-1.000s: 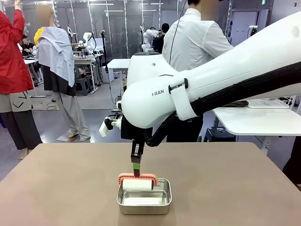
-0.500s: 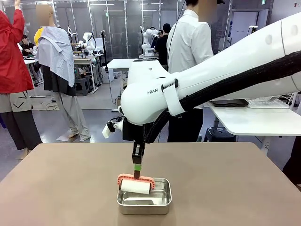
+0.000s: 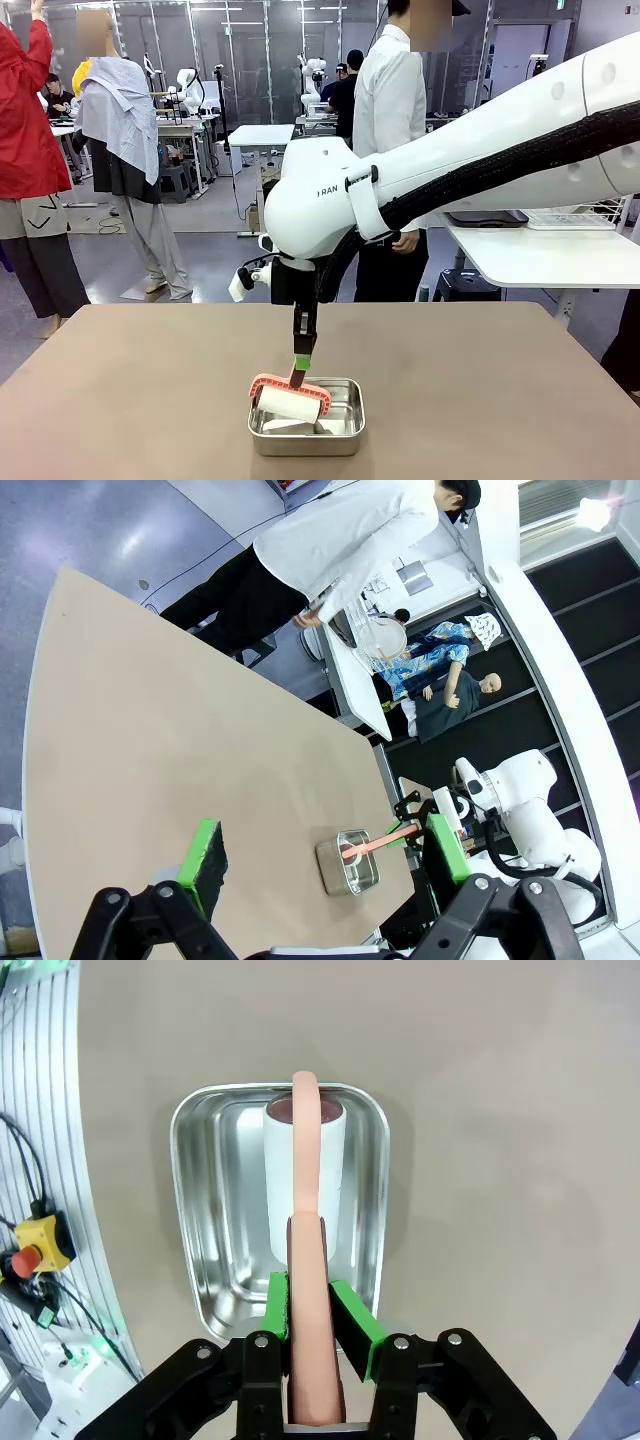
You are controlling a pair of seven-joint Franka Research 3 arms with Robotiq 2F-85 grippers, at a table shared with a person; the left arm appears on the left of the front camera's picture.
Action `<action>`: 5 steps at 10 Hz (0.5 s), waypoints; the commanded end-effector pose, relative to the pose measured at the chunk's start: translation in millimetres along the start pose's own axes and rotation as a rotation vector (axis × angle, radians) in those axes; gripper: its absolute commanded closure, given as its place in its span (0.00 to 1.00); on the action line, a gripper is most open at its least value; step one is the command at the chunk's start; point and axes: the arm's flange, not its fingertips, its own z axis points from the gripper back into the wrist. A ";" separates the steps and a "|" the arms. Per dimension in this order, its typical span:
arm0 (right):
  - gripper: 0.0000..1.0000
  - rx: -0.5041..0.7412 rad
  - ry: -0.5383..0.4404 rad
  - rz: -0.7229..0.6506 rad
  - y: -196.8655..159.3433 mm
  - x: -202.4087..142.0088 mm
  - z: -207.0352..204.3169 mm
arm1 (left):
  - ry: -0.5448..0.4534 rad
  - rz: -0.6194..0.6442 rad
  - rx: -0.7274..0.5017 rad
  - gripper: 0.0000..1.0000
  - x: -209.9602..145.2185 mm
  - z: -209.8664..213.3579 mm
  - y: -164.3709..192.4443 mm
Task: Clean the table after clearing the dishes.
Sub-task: Place the Lint Roller back on top of the Airtight Container.
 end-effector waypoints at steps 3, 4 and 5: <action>0.77 0.015 0.015 0.043 9.5 -9.8 3.5 | -0.016 -0.014 -0.020 0.00 -2.8 2.0 -1.5; 0.77 0.007 0.014 0.043 11.8 -15.0 9.3 | -0.016 -0.014 -0.020 0.00 -2.8 2.0 -1.5; 0.77 0.006 0.017 0.041 12.4 -17.6 11.7 | -0.016 -0.014 -0.020 0.00 -2.8 2.0 -1.5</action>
